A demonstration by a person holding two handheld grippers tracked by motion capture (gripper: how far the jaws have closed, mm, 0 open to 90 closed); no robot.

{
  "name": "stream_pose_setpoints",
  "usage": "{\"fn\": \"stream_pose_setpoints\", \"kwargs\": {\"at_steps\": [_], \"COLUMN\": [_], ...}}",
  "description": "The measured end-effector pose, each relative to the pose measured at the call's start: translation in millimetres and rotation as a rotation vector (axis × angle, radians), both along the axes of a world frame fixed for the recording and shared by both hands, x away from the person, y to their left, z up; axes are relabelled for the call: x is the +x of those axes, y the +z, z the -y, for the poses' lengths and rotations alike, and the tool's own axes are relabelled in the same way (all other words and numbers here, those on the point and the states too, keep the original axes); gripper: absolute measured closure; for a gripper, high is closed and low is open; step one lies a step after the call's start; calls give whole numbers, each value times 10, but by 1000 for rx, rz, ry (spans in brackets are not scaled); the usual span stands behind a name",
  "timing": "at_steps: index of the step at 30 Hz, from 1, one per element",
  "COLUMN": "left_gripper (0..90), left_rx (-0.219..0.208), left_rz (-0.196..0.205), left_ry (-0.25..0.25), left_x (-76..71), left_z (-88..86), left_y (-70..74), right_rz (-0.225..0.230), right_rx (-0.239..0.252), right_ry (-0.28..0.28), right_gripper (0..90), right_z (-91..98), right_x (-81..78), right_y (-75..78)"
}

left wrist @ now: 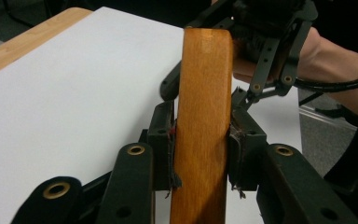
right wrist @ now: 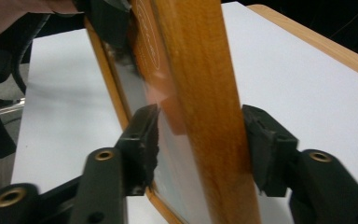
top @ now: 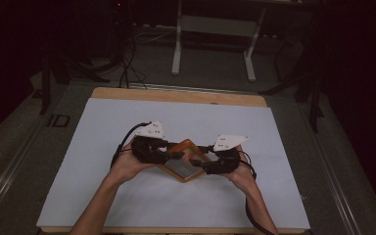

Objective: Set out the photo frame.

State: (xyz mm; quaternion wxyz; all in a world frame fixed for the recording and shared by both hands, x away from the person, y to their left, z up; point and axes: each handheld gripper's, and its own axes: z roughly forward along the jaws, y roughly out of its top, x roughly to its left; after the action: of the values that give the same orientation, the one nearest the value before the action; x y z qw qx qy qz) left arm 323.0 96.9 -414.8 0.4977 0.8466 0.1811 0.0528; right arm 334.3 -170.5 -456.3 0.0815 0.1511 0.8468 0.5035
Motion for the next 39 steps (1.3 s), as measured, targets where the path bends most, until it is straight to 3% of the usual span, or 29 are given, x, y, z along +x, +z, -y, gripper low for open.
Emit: {"fn": "stream_pose_setpoints", "kwargs": {"at_steps": [8, 12, 17, 20, 24, 31, 39], "left_gripper": [561, 513, 455, 427, 374, 346, 303], "left_rx": [-33, -84, -171, -189, -189, -208, -172], "left_rz": [-32, -48, -60, -60, -81, -99, -105], "left_ry": [63, 112, 147, 176, 223, 254, 253], "left_x": [76, 103, 100, 84, 69, 48, 12], "left_z": [-54, -119, -255, -339, -433, -519, -494], "left_y": [-29, -66, -115, -119, -137, -176, -304], "right_rz": [8, 25, 3, -3, 2, 9, 6], "right_rx": [-4, -13, -17, -18, -25, -30, -36], "right_ry": [24, 33, 12, 10, 7, 9, 5], "right_gripper": [633, 678, 680, 679, 679, 678, 675], "right_z": [65, 71, 128, 170, 189, 216, 251], "right_x": [-26, -51, -41, -39, -59, -71, -71], "right_y": [17, 28, 16, 3, 0, -9, -20]}}
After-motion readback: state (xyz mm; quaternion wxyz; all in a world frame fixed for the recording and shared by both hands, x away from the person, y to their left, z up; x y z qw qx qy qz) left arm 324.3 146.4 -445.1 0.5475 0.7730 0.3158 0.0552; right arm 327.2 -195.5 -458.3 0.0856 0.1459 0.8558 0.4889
